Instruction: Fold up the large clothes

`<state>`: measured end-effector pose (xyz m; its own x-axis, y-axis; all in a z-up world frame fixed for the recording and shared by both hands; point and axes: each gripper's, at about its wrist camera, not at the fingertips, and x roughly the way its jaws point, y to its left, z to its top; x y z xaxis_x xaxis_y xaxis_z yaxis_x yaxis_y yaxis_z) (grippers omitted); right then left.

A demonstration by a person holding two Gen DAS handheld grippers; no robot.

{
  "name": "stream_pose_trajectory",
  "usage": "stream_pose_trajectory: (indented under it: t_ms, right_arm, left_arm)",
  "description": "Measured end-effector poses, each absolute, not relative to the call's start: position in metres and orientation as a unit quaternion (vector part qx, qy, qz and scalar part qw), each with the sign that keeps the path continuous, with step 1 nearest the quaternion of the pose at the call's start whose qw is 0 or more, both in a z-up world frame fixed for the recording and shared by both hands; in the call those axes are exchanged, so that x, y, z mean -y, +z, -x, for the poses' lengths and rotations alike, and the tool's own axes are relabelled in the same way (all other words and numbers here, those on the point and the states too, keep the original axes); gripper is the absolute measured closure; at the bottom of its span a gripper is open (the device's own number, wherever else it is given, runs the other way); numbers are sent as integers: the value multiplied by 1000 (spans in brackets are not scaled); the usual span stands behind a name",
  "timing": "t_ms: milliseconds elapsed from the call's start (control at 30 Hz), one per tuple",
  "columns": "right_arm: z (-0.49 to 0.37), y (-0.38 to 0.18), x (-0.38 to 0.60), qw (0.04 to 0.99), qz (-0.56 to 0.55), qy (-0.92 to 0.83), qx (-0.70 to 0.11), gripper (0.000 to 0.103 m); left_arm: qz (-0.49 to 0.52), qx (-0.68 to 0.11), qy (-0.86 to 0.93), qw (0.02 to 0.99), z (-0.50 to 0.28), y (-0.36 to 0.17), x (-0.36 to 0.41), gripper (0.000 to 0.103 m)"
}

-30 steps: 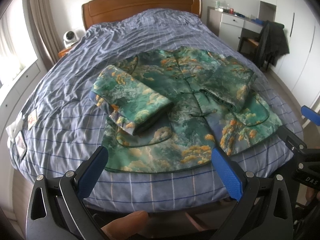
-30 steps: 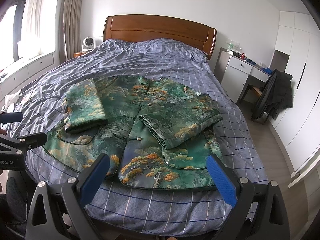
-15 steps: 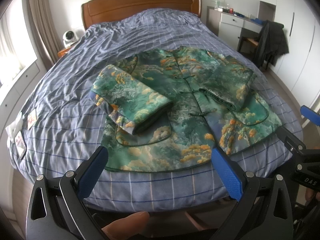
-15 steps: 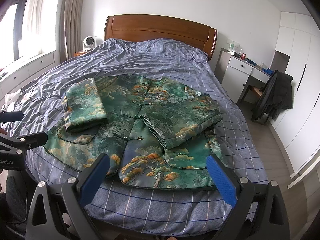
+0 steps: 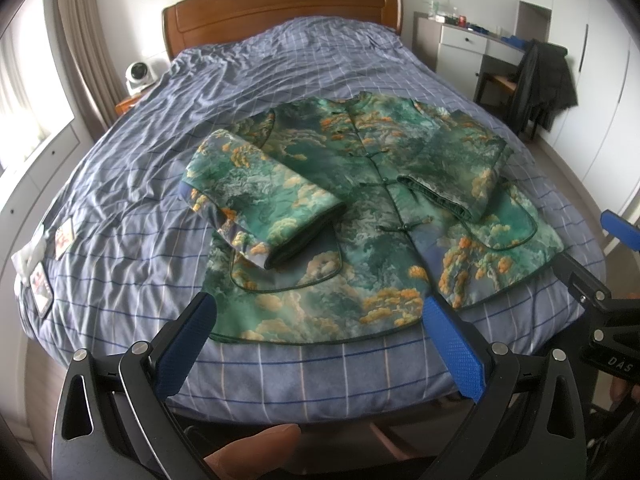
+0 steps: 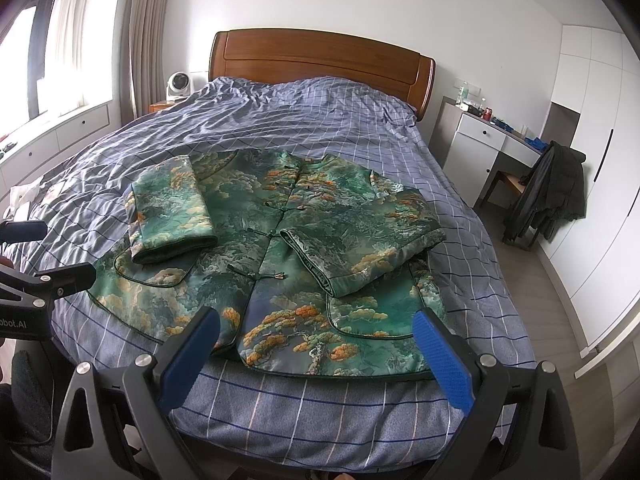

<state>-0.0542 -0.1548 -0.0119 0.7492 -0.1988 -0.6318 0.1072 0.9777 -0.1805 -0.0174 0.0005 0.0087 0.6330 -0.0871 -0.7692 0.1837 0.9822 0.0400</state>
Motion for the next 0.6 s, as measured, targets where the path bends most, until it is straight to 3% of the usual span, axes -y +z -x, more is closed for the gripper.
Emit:
stream_pose_trajectory:
  t_ms: [600]
  right_arm:
    - [54, -13, 153, 933, 67, -82, -345, 4]
  left_arm:
    - [-58, -422, -75, 902, 17, 9, 0, 0]
